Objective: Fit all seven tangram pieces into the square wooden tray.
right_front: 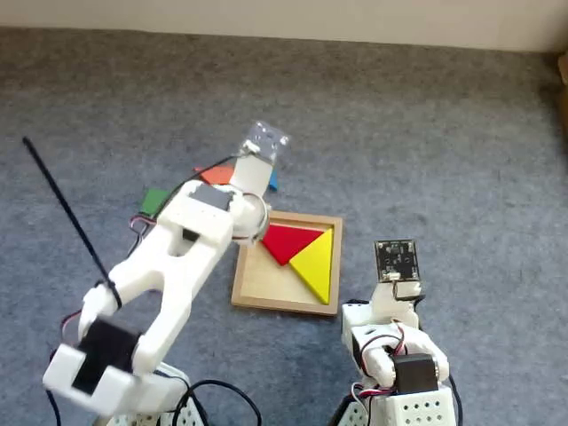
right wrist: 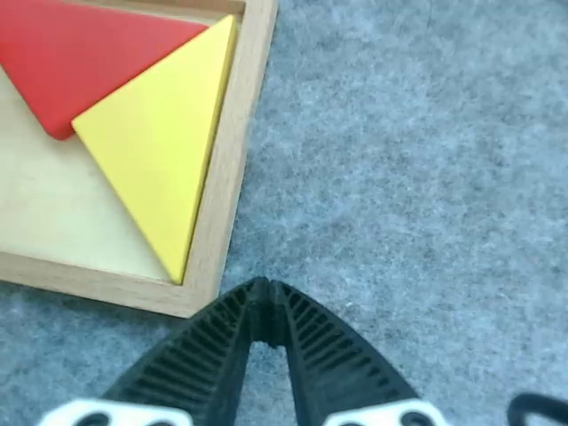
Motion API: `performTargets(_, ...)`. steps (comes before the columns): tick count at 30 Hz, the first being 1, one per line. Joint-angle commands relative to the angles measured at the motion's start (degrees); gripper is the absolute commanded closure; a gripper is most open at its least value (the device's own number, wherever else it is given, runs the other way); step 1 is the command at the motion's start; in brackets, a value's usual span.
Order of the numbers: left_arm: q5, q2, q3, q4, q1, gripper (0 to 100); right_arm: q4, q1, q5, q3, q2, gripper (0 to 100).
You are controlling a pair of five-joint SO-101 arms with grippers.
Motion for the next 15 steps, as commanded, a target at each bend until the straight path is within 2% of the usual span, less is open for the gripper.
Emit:
performTargets(1, 0.6, -8.0, 4.3, 0.5, 3.3, 87, 0.4, 0.5, -0.3, 8.6, -0.9, 98.4)
performTargets(7, 0.5, -9.5, 7.5, 0.1, 3.1, 87, 0.4, 0.5, -0.3, 8.6, -0.9, 98.4)
performTargets(12, 0.5, -2.5, 7.3, -6.1, 3.6, 87, 0.4, 0.5, -0.3, 8.6, -0.9, 98.4)
performTargets(15, 0.5, 1.3, 3.9, -6.7, 3.8, 87, 0.4, 0.5, -0.3, 8.6, -0.9, 98.4)
